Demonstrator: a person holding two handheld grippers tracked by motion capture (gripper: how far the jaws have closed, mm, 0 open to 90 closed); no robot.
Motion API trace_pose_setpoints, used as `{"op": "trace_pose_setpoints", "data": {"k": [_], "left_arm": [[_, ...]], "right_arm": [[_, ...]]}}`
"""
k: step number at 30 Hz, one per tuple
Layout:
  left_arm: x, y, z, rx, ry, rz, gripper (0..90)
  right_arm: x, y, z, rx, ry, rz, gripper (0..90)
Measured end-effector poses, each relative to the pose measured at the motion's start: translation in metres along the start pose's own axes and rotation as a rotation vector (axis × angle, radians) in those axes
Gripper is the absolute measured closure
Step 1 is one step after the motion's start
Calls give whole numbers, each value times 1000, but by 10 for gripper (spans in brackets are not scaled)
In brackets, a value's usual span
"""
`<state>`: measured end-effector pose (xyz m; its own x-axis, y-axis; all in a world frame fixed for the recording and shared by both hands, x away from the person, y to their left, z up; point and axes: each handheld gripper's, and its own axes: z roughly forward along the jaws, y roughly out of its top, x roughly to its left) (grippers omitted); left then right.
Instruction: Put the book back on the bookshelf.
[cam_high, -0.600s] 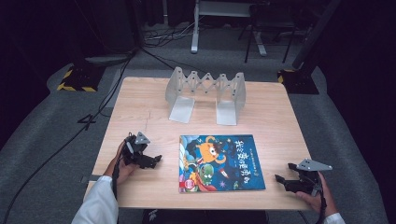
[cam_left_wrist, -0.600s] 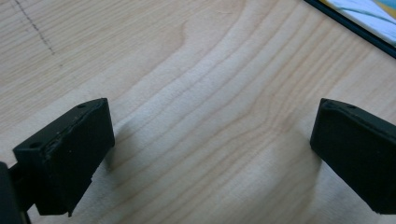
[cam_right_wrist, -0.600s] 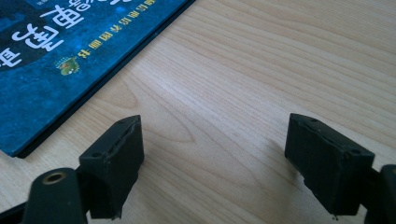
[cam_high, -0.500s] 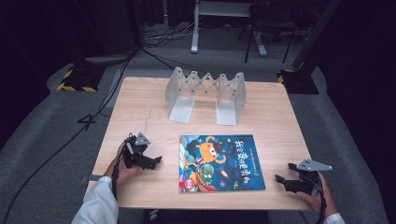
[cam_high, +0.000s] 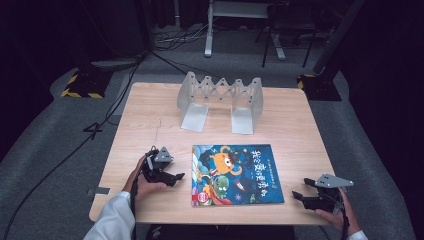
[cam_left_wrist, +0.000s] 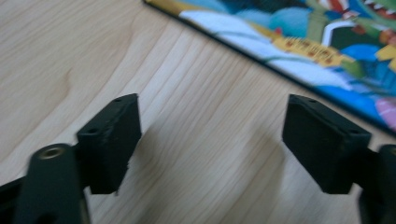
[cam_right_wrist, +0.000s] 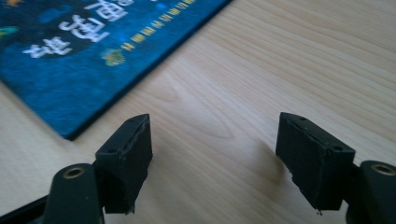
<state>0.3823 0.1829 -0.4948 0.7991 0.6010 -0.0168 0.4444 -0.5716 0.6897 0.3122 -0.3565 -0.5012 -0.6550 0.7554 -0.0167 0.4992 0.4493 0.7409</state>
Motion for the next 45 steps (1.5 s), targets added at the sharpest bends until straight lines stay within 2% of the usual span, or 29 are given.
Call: {"op": "trace_pose_setpoints", "data": {"k": [1,2,4,5,6,7,9,11,14,17,19,21,22,24,25,28,33,38,42,45], "left_arm": [[0,0,0,0,0,0,169],[0,3,0,-8,-9,9,169],[-1,11,2,-49,-41,-2,187],[-2,19,6,-57,-50,-2,158],[-2,19,6,-57,-50,-2,168],[-3,28,12,-57,-58,19,169],[-4,32,16,-61,-51,27,168],[-3,43,26,-55,-60,42,166],[2,56,39,-47,-70,43,166],[6,68,55,-32,-44,64,168],[9,75,65,-6,-63,58,168],[11,81,76,13,-63,60,171],[13,84,79,11,-77,49,157],[14,88,84,4,-79,46,169],[14,89,86,5,-98,28,158],[11,90,91,3,-141,26,160],[9,90,90,11,-138,34,157],[3,87,85,41,-190,62,160],[-1,77,77,38,-195,62,155],[-2,67,67,44,-206,77,158]], "right_arm": [[0,0,0,0,0,0,273],[4,1,-1,-15,30,4,272],[10,1,-2,-31,42,10,272],[17,1,-2,-35,31,6,272],[19,0,-2,-35,32,3,272],[23,0,-2,-35,32,0,271],[26,0,-2,-31,29,-7,272],[31,1,-1,-32,20,-10,278],[37,1,0,-30,24,-22,279],[42,2,1,-24,28,-36,282],[45,4,3,-20,28,-52,282],[48,6,6,-12,36,-64,276],[49,7,8,-12,41,-69,273],[51,9,11,-12,53,-77,269],[53,10,12,-9,55,-80,269],[54,11,13,-7,60,-91,273],[53,12,14,0,74,-81,290],[53,15,17,7,93,-78,311],[55,20,21,11,97,-78,294],[55,21,23,11,101,-84,305]]}}
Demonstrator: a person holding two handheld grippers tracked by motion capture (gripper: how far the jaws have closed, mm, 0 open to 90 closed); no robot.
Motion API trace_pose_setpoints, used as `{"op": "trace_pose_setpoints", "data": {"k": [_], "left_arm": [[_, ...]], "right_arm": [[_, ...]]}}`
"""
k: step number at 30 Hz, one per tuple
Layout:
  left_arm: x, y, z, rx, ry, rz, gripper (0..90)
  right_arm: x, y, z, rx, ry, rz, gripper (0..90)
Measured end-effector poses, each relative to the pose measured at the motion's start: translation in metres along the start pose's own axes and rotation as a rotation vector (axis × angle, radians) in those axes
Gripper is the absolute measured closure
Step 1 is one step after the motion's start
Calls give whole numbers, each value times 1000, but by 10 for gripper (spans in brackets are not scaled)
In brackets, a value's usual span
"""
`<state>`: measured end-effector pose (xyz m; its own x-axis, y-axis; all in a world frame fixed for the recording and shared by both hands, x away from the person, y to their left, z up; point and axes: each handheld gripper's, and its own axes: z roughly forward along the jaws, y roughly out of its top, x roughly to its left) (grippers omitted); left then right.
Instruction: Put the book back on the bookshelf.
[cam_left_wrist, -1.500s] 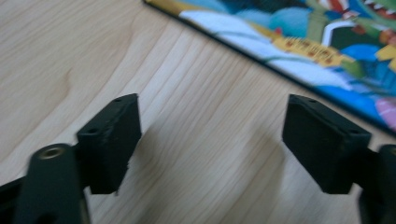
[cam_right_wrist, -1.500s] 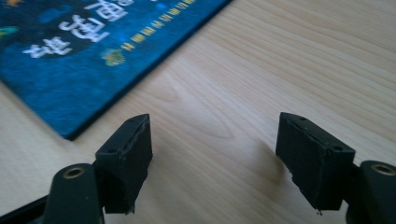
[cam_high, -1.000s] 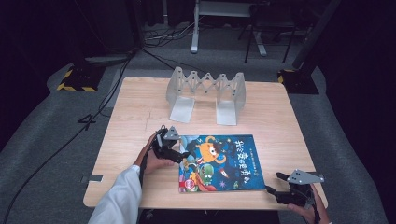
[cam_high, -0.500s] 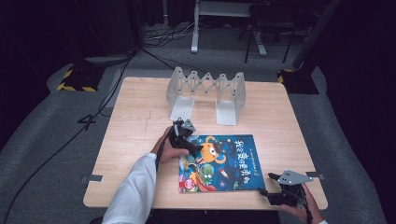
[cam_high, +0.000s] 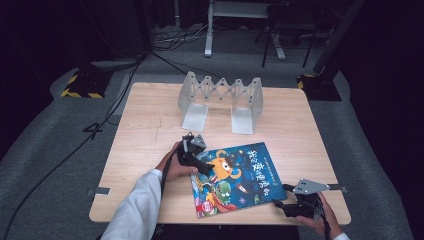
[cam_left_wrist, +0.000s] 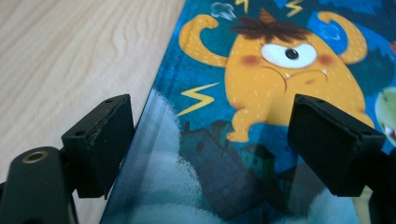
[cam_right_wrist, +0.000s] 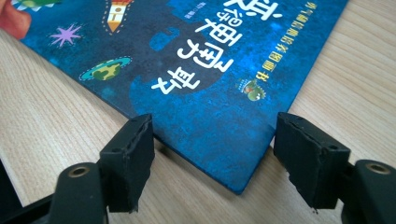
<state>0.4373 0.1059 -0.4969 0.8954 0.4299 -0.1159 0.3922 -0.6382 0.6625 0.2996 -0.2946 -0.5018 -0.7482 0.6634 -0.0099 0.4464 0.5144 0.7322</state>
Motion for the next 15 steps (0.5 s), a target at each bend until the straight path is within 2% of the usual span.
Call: {"op": "trace_pose_setpoints", "data": {"k": [2,7,10,13,14,15], "left_arm": [[-3,-7,-6,4,-4,7,159],[-13,-26,-24,19,17,11,158],[-19,-37,-34,21,32,15,159],[-23,-47,-41,16,30,-1,157],[-24,-50,-44,26,26,-31,156],[-26,-52,-46,30,30,-42,155]], "right_arm": [[0,2,2,1,1,-2,300],[0,10,11,7,-6,6,278],[-2,16,17,6,-21,20,302],[-5,22,23,3,-37,29,317],[-5,24,24,2,-41,29,322],[-6,26,27,1,-49,26,325]]}}
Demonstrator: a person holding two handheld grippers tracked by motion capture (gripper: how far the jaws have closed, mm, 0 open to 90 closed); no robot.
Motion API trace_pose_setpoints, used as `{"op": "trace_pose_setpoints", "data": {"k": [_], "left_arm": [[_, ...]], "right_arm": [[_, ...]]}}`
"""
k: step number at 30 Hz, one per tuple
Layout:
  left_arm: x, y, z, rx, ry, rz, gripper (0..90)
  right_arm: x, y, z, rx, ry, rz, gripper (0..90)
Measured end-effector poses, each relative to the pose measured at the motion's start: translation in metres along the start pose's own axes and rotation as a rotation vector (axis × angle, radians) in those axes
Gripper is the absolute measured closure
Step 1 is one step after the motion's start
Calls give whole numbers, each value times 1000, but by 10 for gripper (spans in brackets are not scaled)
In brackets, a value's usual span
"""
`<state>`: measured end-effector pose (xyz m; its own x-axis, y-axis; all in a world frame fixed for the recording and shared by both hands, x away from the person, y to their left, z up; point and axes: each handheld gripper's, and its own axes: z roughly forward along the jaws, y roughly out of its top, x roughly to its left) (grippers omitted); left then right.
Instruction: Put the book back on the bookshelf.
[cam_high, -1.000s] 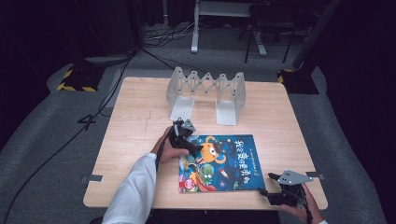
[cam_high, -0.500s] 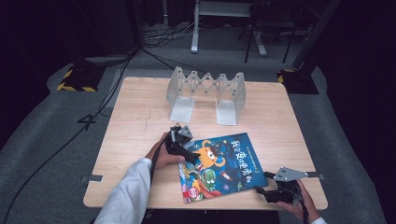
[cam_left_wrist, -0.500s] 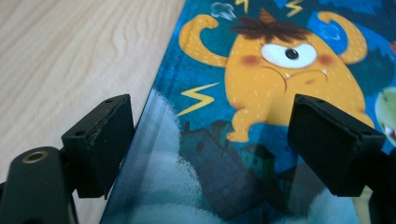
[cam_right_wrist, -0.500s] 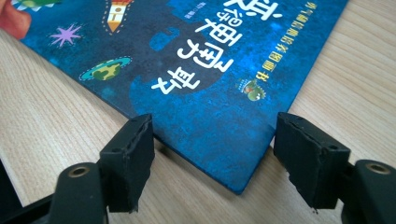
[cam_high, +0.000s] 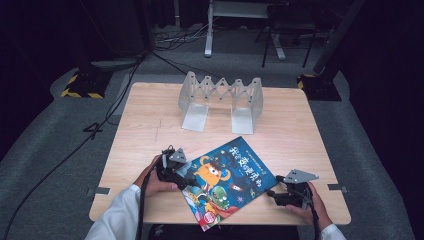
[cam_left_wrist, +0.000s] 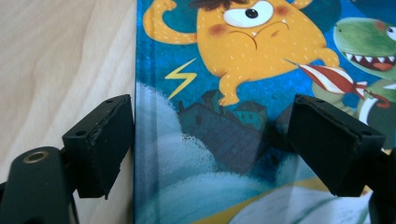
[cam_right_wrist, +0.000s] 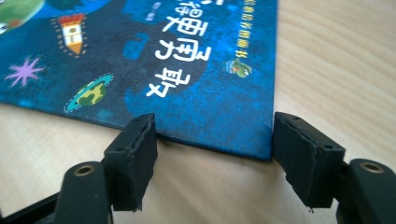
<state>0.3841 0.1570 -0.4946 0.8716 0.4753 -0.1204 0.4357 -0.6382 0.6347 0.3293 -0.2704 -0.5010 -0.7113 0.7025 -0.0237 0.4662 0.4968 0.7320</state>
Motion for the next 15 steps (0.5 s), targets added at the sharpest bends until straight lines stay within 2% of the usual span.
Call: {"op": "trace_pose_setpoints", "data": {"k": [2,8,12,15], "left_arm": [[-5,-5,-4,2,12,8,152],[-15,-29,-18,-33,12,-7,158],[-22,-41,-25,-53,16,-10,159],[-26,-49,-28,-75,22,-21,159]], "right_arm": [[-2,5,5,-1,-10,9,330],[-8,20,22,-6,-44,29,335],[-11,28,30,-1,-77,24,279],[-12,29,31,4,-96,45,268]]}}
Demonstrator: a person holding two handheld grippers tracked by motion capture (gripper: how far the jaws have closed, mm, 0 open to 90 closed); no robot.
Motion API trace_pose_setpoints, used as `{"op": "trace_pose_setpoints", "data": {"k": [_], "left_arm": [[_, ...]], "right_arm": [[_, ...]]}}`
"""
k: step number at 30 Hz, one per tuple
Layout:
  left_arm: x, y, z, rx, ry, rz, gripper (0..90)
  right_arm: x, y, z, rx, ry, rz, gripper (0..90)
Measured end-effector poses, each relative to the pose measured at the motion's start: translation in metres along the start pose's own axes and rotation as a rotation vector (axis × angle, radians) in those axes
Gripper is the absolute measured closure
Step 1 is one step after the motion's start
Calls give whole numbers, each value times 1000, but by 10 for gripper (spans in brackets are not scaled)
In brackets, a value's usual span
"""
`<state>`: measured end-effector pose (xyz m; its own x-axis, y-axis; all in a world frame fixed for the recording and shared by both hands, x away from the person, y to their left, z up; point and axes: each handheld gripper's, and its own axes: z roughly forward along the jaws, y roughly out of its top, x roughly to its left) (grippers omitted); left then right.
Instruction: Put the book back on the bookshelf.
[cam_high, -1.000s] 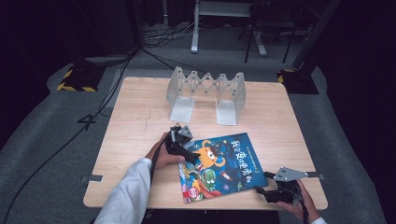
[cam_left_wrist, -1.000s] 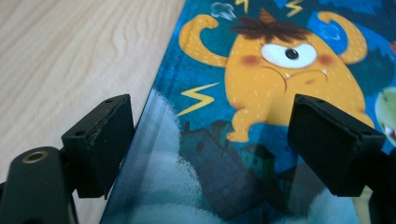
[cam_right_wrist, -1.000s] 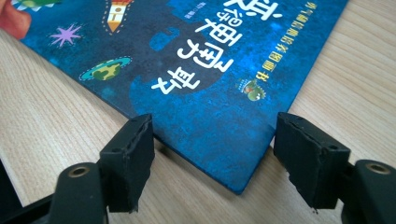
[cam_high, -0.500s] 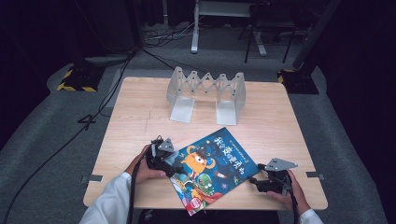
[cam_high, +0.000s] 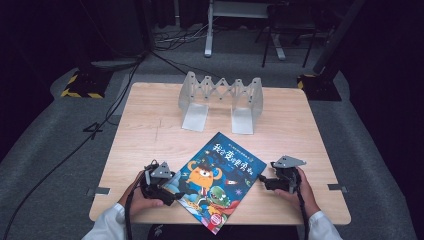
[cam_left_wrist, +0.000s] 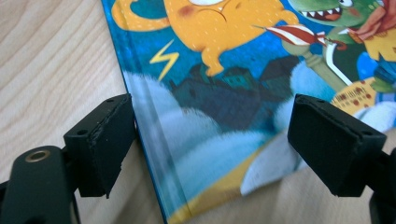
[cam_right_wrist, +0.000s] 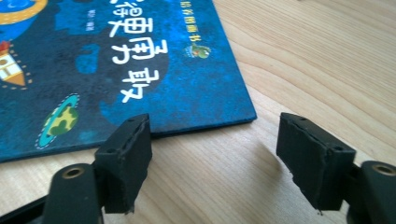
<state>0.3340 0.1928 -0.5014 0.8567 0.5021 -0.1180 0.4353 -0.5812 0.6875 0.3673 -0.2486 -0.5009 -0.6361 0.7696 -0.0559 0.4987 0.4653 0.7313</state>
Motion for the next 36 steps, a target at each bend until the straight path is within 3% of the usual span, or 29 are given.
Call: {"op": "trace_pose_setpoints", "data": {"k": [3,8,13,16,18,23,29,32,36], "left_arm": [[-3,-5,-2,-20,11,-8,159],[-11,-10,-3,-37,21,-26,154],[-19,-9,-2,-30,28,-28,152],[-22,-8,-1,-20,16,-18,152],[-23,-7,-1,-18,10,-10,152],[-29,-5,3,-12,-7,13,148],[-30,-4,3,-14,-12,13,143],[-37,-7,4,-29,0,-5,144],[-45,-9,4,-14,13,41,151]], "right_arm": [[7,-4,-7,6,-25,-7,319],[21,-15,-20,-3,25,-44,336],[28,-14,-18,-8,74,-56,335],[30,-13,-17,-12,73,-63,313],[31,-13,-15,-21,46,-65,315],[31,-10,-12,-24,55,-49,333],[25,-7,-8,-11,75,-39,326],[21,-1,-4,5,69,-30,316],[18,9,6,7,27,-20,319]]}}
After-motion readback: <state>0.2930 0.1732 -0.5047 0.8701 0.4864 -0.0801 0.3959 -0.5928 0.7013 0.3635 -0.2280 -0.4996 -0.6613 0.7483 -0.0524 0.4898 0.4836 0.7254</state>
